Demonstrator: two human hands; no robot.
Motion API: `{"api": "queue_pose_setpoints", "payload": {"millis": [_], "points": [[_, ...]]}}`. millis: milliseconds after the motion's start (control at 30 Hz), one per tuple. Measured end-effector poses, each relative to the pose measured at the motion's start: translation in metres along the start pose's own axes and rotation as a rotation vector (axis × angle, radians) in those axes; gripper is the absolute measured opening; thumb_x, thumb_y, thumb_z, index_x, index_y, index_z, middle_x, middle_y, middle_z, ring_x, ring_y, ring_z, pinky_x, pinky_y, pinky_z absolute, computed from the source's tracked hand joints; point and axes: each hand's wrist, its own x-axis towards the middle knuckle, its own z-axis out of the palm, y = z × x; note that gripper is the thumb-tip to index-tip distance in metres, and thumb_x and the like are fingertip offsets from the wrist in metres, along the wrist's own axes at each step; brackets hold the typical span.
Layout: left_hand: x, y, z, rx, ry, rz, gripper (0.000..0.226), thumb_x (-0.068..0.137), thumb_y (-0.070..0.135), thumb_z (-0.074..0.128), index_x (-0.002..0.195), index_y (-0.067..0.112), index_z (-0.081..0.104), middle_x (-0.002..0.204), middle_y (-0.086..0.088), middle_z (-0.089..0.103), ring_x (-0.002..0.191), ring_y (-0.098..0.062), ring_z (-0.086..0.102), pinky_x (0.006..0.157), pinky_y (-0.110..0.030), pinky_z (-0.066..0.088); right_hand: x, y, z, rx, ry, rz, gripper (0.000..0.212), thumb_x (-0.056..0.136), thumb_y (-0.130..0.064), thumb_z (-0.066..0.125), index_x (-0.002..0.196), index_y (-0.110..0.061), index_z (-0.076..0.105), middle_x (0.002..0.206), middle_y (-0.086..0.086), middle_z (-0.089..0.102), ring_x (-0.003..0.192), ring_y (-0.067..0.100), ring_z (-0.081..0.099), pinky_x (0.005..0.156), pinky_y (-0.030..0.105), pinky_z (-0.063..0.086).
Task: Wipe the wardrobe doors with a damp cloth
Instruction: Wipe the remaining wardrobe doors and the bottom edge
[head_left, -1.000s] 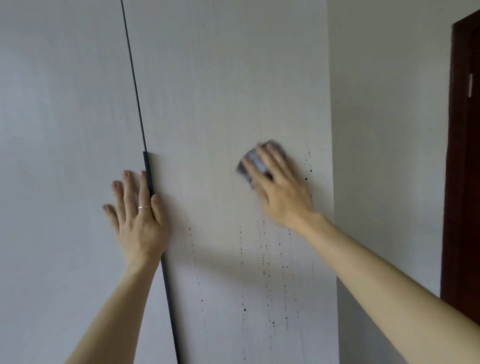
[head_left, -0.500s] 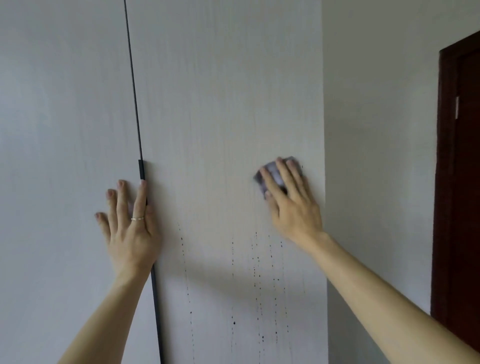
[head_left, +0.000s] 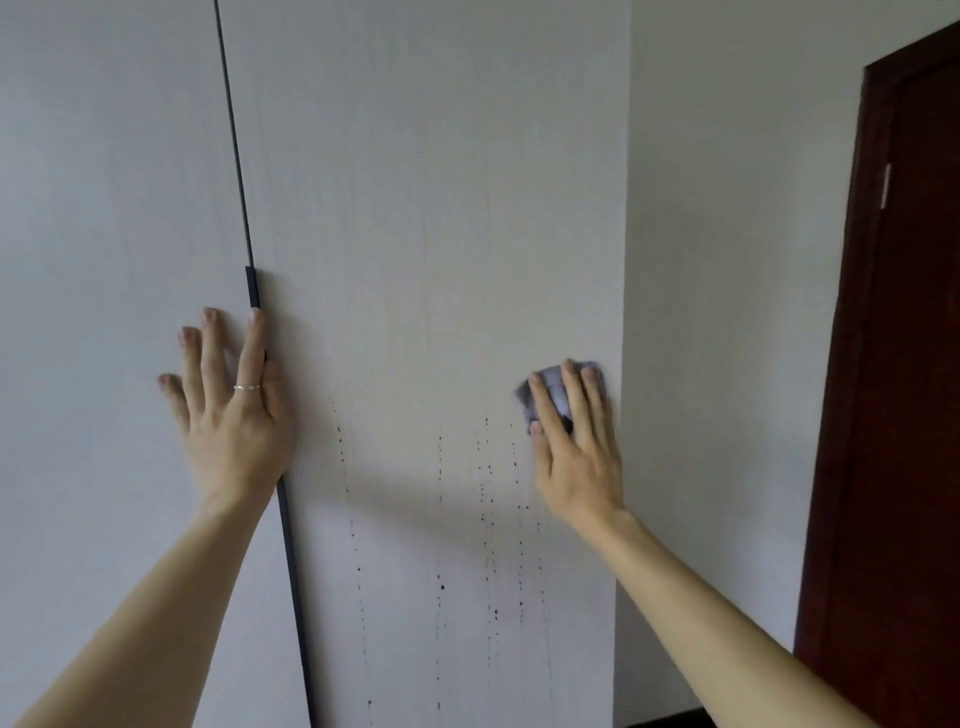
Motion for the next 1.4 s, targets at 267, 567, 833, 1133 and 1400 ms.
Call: {"api": "queue_pose_setpoints", "payload": {"millis": [267, 567, 833, 1133, 1400], "points": [[-0.001, 0.002, 0.005, 0.005, 0.016, -0.005, 0.054, 0.109, 0.026, 0.031, 0.158, 0.043, 0.017, 0.169, 0.001, 0.004, 0.155, -0.021, -0.003, 0.124, -0.049, -0.005, 0.100, 0.009, -0.005, 0.056, 0.154, 0.164, 0.047, 0.106, -0.026, 0.038, 0.152, -0.018, 0.042, 0.163, 0.015, 0.024, 0.152, 0.034, 0.015, 0.121, 0.052, 0.024], [-0.009, -0.005, 0.005, 0.009, 0.012, 0.041, 0.054, 0.108, 0.028, 0.027, 0.159, 0.039, 0.015, 0.169, -0.001, 0.005, 0.155, -0.023, -0.001, 0.124, -0.050, -0.005, -0.025, -0.024, 0.010, 0.064, -0.011, 0.061, 0.050, 0.102, -0.022, 0.045, 0.152, -0.018, 0.041, 0.162, 0.016, 0.025, 0.152, 0.035, 0.017, 0.117, 0.059, 0.027], [-0.075, -0.037, 0.024, 0.029, -0.039, 0.009, 0.057, 0.104, 0.035, 0.023, 0.158, 0.044, 0.006, 0.166, 0.015, -0.004, 0.153, -0.006, -0.008, 0.123, -0.042, -0.009, 0.064, -0.032, 0.008, 0.092, 0.085, 0.165, 0.049, 0.105, -0.026, 0.037, 0.154, -0.020, 0.037, 0.165, 0.013, 0.018, 0.154, 0.032, 0.008, 0.124, 0.050, 0.013], [-0.076, -0.039, 0.026, 0.074, -0.036, 0.019, 0.056, 0.104, 0.035, 0.022, 0.159, 0.038, 0.012, 0.168, 0.003, 0.009, 0.153, -0.007, -0.008, 0.123, -0.036, -0.012, 0.069, -0.055, 0.013, 0.056, 0.014, -0.086, 0.049, 0.104, -0.025, 0.043, 0.153, -0.022, 0.039, 0.164, 0.011, 0.023, 0.153, 0.032, 0.014, 0.122, 0.053, 0.017], [-0.071, -0.043, 0.028, 0.073, -0.008, 0.048, 0.056, 0.105, 0.036, 0.023, 0.158, 0.043, 0.008, 0.168, 0.003, 0.013, 0.154, -0.008, -0.004, 0.124, -0.039, -0.008, 0.120, -0.082, 0.015, 0.073, 0.084, 0.065, 0.050, 0.105, -0.028, 0.037, 0.155, -0.023, 0.034, 0.166, 0.010, 0.018, 0.154, 0.030, 0.008, 0.124, 0.049, 0.008]]}}
